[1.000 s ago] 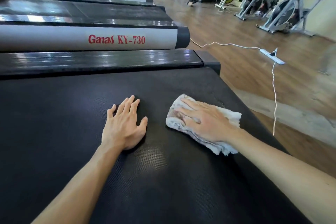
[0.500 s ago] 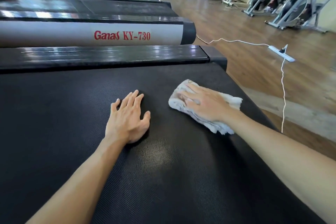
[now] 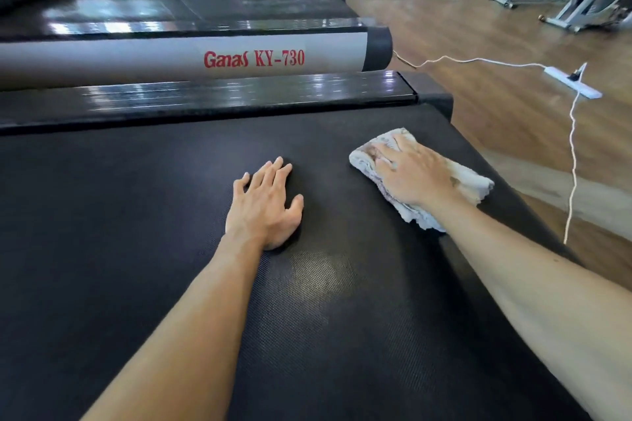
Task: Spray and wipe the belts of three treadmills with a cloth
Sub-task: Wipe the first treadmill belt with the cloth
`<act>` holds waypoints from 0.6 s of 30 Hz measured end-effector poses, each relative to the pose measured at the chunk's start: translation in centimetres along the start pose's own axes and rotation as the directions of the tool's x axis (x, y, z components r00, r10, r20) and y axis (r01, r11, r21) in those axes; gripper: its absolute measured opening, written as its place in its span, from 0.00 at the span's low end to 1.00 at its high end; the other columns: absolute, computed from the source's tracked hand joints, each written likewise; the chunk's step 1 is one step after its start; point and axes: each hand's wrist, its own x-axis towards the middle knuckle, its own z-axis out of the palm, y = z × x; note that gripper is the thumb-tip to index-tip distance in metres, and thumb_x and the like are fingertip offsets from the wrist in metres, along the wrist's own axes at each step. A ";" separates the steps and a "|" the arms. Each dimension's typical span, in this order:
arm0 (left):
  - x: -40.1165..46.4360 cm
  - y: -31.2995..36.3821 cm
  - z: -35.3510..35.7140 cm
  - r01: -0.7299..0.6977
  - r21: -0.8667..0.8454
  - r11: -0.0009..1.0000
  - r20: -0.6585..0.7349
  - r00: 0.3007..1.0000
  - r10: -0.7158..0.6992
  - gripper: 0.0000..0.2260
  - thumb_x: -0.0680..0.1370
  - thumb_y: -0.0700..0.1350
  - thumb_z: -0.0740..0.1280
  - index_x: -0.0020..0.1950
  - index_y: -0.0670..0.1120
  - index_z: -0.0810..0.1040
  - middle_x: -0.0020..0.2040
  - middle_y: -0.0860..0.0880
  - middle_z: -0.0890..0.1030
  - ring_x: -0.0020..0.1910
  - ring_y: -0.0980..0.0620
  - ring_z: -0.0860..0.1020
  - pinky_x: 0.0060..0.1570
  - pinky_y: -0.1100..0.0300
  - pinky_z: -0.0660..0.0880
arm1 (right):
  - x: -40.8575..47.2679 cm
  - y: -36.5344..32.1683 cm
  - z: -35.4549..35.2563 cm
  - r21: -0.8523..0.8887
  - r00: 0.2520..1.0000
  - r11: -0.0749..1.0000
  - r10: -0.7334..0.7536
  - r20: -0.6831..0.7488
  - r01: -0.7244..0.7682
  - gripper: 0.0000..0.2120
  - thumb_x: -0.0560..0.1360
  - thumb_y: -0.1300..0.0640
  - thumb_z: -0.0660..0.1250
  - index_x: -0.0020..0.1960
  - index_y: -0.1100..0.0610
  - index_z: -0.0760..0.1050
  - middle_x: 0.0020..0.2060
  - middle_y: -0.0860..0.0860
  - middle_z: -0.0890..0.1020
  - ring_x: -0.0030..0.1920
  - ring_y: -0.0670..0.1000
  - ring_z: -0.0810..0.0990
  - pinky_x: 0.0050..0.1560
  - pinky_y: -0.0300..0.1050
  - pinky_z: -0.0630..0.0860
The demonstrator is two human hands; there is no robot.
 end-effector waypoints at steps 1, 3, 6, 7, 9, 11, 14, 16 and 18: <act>0.0 0.1 0.0 -0.001 0.001 1.000 -0.002 1.000 0.001 0.28 0.83 0.57 0.54 0.82 0.50 0.56 0.83 0.53 0.51 0.82 0.55 0.48 0.79 0.48 0.46 | -0.3 -0.6 0.2 -0.004 1.000 1.000 -0.027 0.009 0.027 0.22 0.81 0.41 0.48 0.71 0.40 0.69 0.70 0.48 0.68 0.69 0.58 0.71 0.65 0.58 0.69; 0.2 0.0 0.2 -0.002 0.004 1.000 -0.009 1.000 0.002 0.28 0.83 0.57 0.54 0.82 0.50 0.56 0.83 0.53 0.51 0.82 0.55 0.48 0.79 0.48 0.46 | -1.8 -0.8 0.2 -0.004 0.988 0.989 -0.145 0.050 0.146 0.25 0.80 0.39 0.48 0.74 0.38 0.67 0.76 0.46 0.65 0.71 0.57 0.70 0.67 0.56 0.67; 0.5 0.0 0.3 -0.016 0.021 1.000 0.004 1.000 0.016 0.29 0.83 0.58 0.53 0.82 0.50 0.55 0.84 0.53 0.50 0.82 0.55 0.47 0.79 0.47 0.46 | -3.2 0.3 -0.7 0.032 0.960 0.967 -0.255 0.118 0.253 0.27 0.81 0.37 0.48 0.79 0.35 0.63 0.83 0.42 0.56 0.79 0.50 0.62 0.76 0.51 0.59; 0.5 -0.1 0.3 -0.020 0.029 0.999 0.010 1.000 0.019 0.29 0.83 0.58 0.52 0.82 0.50 0.54 0.84 0.53 0.50 0.82 0.55 0.47 0.79 0.47 0.46 | -2.6 0.6 -0.6 0.043 0.961 0.967 -0.254 0.114 0.250 0.25 0.83 0.39 0.50 0.79 0.36 0.63 0.83 0.42 0.55 0.79 0.49 0.60 0.76 0.50 0.58; 0.6 -0.3 0.3 -0.034 0.037 0.999 0.030 0.999 0.032 0.30 0.83 0.58 0.51 0.83 0.50 0.52 0.84 0.53 0.48 0.82 0.55 0.45 0.79 0.46 0.45 | -0.4 0.3 -0.2 0.008 0.978 0.981 -0.196 0.073 0.196 0.23 0.84 0.41 0.51 0.78 0.36 0.63 0.82 0.44 0.57 0.79 0.51 0.62 0.74 0.52 0.62; 1.0 -0.6 0.4 -0.065 0.047 0.997 0.047 0.997 0.063 0.31 0.82 0.60 0.49 0.83 0.50 0.51 0.84 0.53 0.47 0.82 0.55 0.45 0.79 0.47 0.45 | 1.7 -1.0 0.1 0.004 0.989 0.991 -0.133 0.065 0.133 0.23 0.83 0.41 0.50 0.78 0.36 0.63 0.81 0.46 0.59 0.78 0.54 0.64 0.74 0.54 0.63; 2.0 -1.3 0.2 -0.121 0.047 0.992 0.058 0.991 0.118 0.38 0.76 0.66 0.43 0.83 0.51 0.52 0.84 0.54 0.48 0.82 0.57 0.46 0.79 0.48 0.46 | 1.2 -2.3 0.5 0.018 0.959 0.964 -0.266 0.101 0.266 0.24 0.83 0.42 0.52 0.79 0.36 0.63 0.82 0.45 0.57 0.78 0.53 0.62 0.75 0.52 0.59; 2.9 -1.8 0.1 -0.151 0.041 0.988 0.059 0.987 0.149 0.42 0.71 0.70 0.40 0.83 0.51 0.52 0.84 0.54 0.48 0.82 0.57 0.46 0.79 0.50 0.46 | -0.5 -1.5 0.0 0.073 0.925 0.931 -0.363 0.110 0.357 0.24 0.84 0.43 0.55 0.79 0.36 0.63 0.83 0.40 0.55 0.80 0.47 0.58 0.78 0.48 0.54; 3.9 -2.2 0.2 -0.173 0.042 0.984 0.051 0.984 0.171 0.43 0.71 0.71 0.40 0.82 0.52 0.53 0.83 0.55 0.49 0.81 0.57 0.47 0.79 0.51 0.46 | -0.7 0.4 -0.3 0.121 0.922 0.927 -0.368 0.124 0.354 0.24 0.84 0.44 0.57 0.79 0.36 0.64 0.82 0.37 0.54 0.81 0.43 0.56 0.79 0.45 0.54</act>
